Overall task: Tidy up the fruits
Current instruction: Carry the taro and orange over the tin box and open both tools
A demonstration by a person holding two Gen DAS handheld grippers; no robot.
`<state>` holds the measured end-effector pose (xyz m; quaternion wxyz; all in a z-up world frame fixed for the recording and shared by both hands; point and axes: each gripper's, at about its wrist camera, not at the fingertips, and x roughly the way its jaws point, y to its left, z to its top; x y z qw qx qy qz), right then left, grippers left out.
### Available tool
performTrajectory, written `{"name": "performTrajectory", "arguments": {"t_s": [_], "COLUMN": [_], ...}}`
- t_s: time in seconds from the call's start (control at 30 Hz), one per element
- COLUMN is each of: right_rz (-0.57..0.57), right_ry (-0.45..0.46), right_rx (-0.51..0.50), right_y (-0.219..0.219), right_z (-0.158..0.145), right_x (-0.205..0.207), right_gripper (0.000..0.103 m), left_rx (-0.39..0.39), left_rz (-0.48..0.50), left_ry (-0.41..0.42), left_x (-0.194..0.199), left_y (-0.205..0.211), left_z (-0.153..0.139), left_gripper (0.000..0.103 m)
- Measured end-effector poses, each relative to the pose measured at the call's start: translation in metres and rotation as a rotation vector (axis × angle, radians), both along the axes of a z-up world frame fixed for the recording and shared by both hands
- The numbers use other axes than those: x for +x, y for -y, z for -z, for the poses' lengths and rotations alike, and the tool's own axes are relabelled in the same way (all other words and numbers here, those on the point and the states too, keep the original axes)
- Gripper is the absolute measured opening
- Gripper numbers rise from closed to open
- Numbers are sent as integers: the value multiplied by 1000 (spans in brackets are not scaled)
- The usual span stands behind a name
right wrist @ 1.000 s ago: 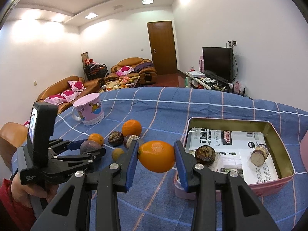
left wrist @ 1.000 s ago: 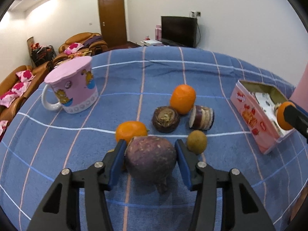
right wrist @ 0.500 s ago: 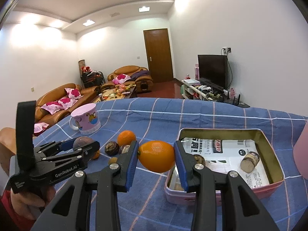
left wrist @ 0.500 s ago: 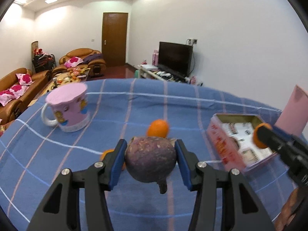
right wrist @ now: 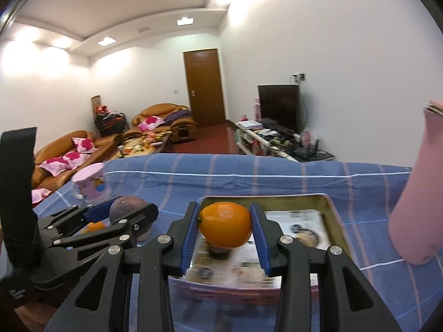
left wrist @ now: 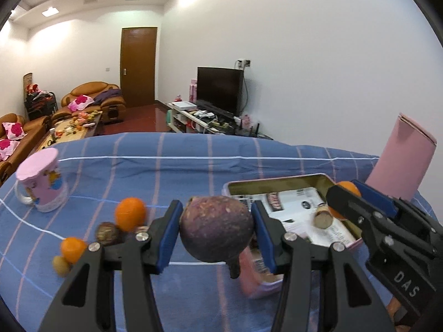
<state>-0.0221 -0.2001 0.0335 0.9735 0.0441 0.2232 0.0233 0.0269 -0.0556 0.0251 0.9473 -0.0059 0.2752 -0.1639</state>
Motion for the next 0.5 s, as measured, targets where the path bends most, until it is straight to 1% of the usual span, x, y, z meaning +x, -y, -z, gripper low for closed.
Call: {"name": "performTrajectory", "arguments": {"t_s": [0.33,0.5], "right_rz": [94,133], "right_ry": [-15,-30], "right_rx": [-42,-61], "right_y": [45,59], "right_z": [5,10], "right_x": [8,15], "right_gripper": [39,39], "left_rx": [19,47], "left_rz": [32,14], "left_ry": [-10,-1], "left_x": [12,14], "left_y": [51,71], "left_z": [5,8], "left_gripper": [53,53]}}
